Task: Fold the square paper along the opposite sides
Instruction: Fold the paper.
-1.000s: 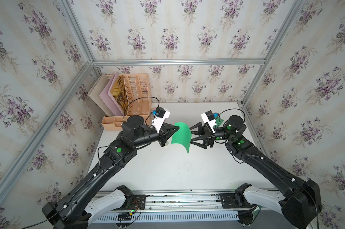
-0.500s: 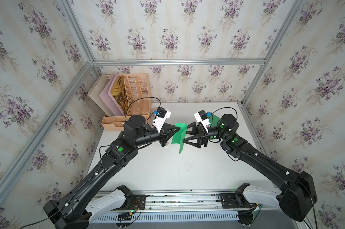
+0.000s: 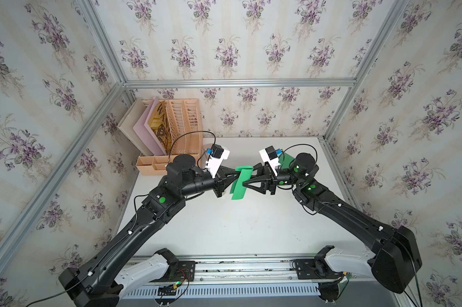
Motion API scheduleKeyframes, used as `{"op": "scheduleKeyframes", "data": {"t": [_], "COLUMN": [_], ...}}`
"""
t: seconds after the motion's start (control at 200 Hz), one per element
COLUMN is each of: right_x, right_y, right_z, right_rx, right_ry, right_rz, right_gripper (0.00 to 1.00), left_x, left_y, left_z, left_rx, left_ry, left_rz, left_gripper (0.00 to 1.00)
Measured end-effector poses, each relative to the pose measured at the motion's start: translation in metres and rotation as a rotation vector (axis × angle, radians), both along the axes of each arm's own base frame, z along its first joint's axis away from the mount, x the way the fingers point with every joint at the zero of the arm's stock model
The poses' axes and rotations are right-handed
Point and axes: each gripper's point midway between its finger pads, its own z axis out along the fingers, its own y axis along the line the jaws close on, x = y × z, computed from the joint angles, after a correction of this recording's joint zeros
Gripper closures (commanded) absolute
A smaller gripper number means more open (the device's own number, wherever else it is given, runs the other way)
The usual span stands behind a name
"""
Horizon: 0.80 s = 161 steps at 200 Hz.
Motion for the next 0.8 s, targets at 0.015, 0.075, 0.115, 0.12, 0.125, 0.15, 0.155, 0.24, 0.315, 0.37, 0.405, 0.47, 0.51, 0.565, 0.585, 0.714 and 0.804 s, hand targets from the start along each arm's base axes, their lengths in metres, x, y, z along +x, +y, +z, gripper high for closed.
{"op": "scheduleKeyframes", "data": {"t": [0.015,0.075,0.115,0.12,0.125,0.15,0.155,0.24,0.315,0.37,0.405,0.47,0.51,0.565,0.585,0.714,0.804], "right_x": [0.0,-0.0009,-0.001,-0.0011,-0.0012,-0.0016,-0.0018,-0.0037,-0.006,-0.0065,-0.0066,-0.0066,-0.0065,-0.0065,-0.0065,-0.0064,-0.0063], "right_y": [0.0,0.0002,0.0002,0.0002,0.0002,0.0004,0.0005,0.0011,0.0018,0.002,0.002,0.002,0.002,0.002,0.002,0.002,0.002], "right_z": [0.0,-0.0004,-0.001,-0.001,-0.001,-0.0013,-0.0015,-0.0028,-0.0046,-0.0049,-0.0051,-0.0051,-0.0052,-0.0052,-0.0052,-0.0047,-0.0046], "right_rx": [0.0,-0.001,-0.002,-0.002,-0.002,-0.002,-0.002,-0.004,-0.006,-0.006,-0.006,-0.006,-0.007,-0.007,-0.007,-0.006,-0.006], "right_ry": [0.001,0.002,0.003,0.003,0.003,0.003,0.003,0.005,0.007,0.007,0.008,0.007,0.008,0.008,0.008,0.006,0.006], "right_rz": [0.0,0.005,0.005,0.006,0.006,0.007,0.008,0.015,0.024,0.027,0.027,0.027,0.027,0.027,0.027,0.027,0.027], "right_gripper": [0.56,0.57,0.58,0.59,0.59,0.59,0.6,0.61,0.62,0.62,0.63,0.63,0.63,0.64,0.64,0.66,0.67], "left_x": [0.0001,-0.0002,-0.0003,-0.0003,-0.0004,-0.0006,-0.0006,-0.0003,-0.0002,-0.0005,-0.0007,-0.0007,-0.0007,-0.0007,-0.0007,-0.0009,-0.0008], "left_y": [-0.0002,-0.001,-0.0014,-0.0015,-0.0017,-0.0019,-0.002,-0.0024,-0.003,-0.0032,-0.0032,-0.0032,-0.0032,-0.0032,-0.0032,-0.0032,-0.0032], "left_z": [0.0002,0.0001,0.0001,0.0,0.0003,0.0004,0.0006,0.0011,0.0022,0.0027,0.0031,0.0035,0.0035,0.0034,0.0034,0.0035,0.0033], "left_rx": [-0.001,-0.003,-0.005,-0.005,-0.006,-0.007,-0.007,-0.009,-0.01,-0.011,-0.011,-0.012,-0.012,-0.011,-0.011,-0.011,-0.011], "left_ry": [0.0,0.003,0.005,0.006,0.007,0.006,0.006,0.008,0.008,0.007,0.007,0.006,0.006,0.006,0.006,0.006,0.006], "left_rz": [-0.001,-0.006,-0.008,-0.008,-0.009,-0.011,-0.012,-0.013,-0.016,-0.018,-0.019,-0.019,-0.019,-0.019,-0.019,-0.019,-0.019], "left_gripper": [1.0,1.0,1.0,1.0,1.0,1.0,1.0,1.0,1.0,1.0,1.0,1.0,1.0,1.0,1.0,1.0,1.0]}}
